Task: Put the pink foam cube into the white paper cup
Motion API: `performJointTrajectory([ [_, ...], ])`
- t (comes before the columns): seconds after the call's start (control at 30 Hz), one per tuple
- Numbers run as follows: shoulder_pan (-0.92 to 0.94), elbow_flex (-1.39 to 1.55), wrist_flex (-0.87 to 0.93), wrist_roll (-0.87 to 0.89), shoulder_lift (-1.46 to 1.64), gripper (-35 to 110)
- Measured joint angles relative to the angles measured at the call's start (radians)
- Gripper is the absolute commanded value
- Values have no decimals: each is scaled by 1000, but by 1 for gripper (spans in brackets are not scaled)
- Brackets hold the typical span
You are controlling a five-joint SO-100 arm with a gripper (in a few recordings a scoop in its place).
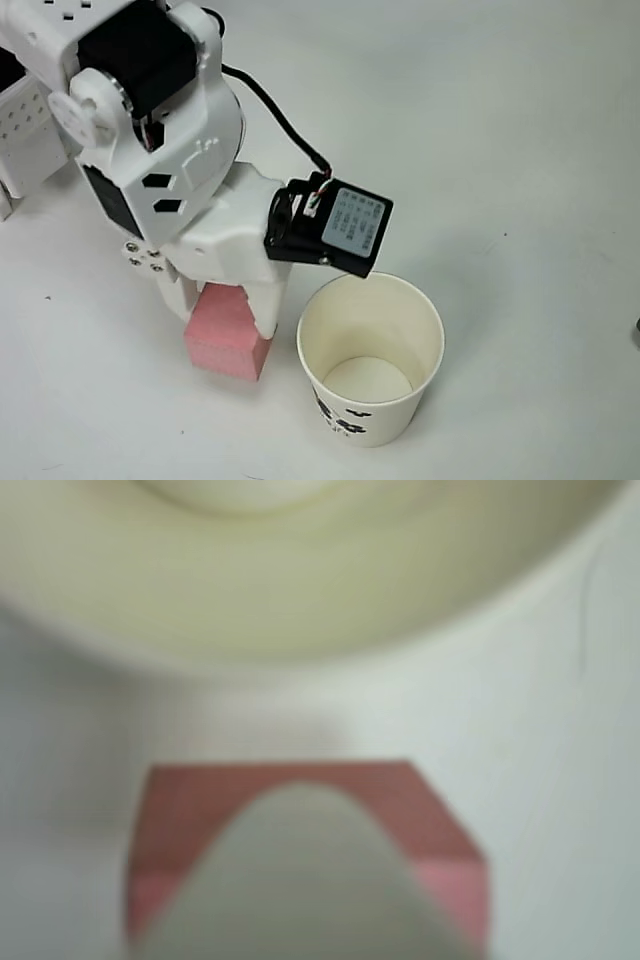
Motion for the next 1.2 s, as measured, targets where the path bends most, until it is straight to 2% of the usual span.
performJointTrajectory([
  [0.3, -15, -195, 173, -2, 0, 14],
  [0.7, -15, -365, 279, -2, -3, 14],
  [1.2, -60, -784, 382, -2, -295, 14],
])
